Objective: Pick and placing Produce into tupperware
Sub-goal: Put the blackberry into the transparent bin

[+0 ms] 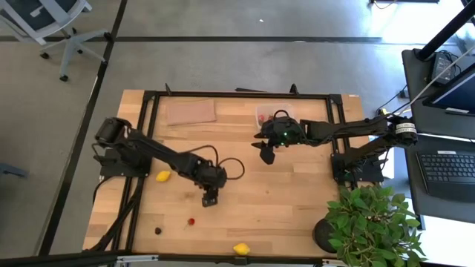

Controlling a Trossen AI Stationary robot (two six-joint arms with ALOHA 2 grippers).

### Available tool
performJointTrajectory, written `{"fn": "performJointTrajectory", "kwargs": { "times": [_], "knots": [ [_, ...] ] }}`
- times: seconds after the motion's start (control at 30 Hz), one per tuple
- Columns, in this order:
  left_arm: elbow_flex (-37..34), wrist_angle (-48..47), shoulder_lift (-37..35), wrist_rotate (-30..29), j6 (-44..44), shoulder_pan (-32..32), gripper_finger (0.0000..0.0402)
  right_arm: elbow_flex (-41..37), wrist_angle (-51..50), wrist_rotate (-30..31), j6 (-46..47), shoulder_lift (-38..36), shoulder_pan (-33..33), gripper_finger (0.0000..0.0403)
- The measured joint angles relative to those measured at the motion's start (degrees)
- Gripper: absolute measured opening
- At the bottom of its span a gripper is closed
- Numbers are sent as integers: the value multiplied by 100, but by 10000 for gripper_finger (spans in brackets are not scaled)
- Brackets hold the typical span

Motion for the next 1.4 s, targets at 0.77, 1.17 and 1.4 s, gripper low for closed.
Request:
{"fn": "performJointTrajectory", "kwargs": {
  "times": [0.77,1.17,1.4],
  "knots": [
    [24,38,830,-656,-474,-291,182,-5,-197,-7,-254,2,-2,181],
    [9,-30,811,-653,-472,-248,83,-5,-209,-19,116,3,-2,181],
    [-41,-127,320,-540,-205,-1,83,-5,-255,-83,1785,2,-54,181]
  ]
}}
